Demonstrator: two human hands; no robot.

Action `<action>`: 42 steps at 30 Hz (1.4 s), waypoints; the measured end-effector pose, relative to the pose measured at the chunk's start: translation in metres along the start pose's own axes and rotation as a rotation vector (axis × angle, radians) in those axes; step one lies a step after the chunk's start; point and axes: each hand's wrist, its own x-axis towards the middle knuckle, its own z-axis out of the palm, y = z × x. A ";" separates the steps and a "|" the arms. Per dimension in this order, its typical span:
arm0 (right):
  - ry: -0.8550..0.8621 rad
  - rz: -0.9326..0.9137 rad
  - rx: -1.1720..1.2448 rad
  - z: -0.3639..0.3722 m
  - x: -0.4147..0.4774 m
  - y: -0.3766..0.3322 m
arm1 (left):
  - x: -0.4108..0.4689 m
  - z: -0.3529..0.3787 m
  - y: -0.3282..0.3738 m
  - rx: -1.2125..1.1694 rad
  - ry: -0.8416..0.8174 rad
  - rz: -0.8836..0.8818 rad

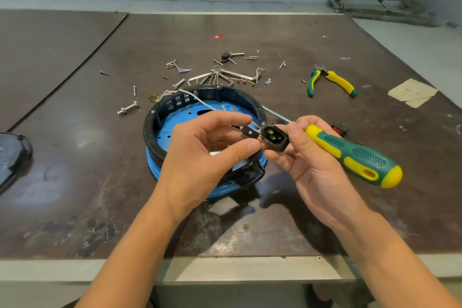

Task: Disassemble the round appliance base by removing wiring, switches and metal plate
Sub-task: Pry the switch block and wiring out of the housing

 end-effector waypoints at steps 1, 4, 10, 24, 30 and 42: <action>-0.014 -0.009 -0.006 -0.001 0.000 0.001 | -0.001 0.000 0.001 0.005 0.006 0.001; -0.050 -0.014 -0.040 -0.002 0.000 0.001 | -0.001 -0.001 0.002 -0.003 0.021 0.011; -0.083 -0.076 -0.099 0.004 -0.003 -0.003 | -0.001 -0.002 -0.002 -0.014 0.001 0.062; -0.032 -0.220 -0.142 0.002 -0.003 0.002 | 0.000 -0.002 -0.005 0.100 0.035 0.113; -0.013 -0.368 -0.273 -0.002 -0.002 0.003 | -0.003 0.005 -0.003 0.117 0.066 0.092; -0.055 -0.473 -0.342 -0.002 -0.004 0.005 | -0.003 0.002 0.004 0.110 -0.079 -0.053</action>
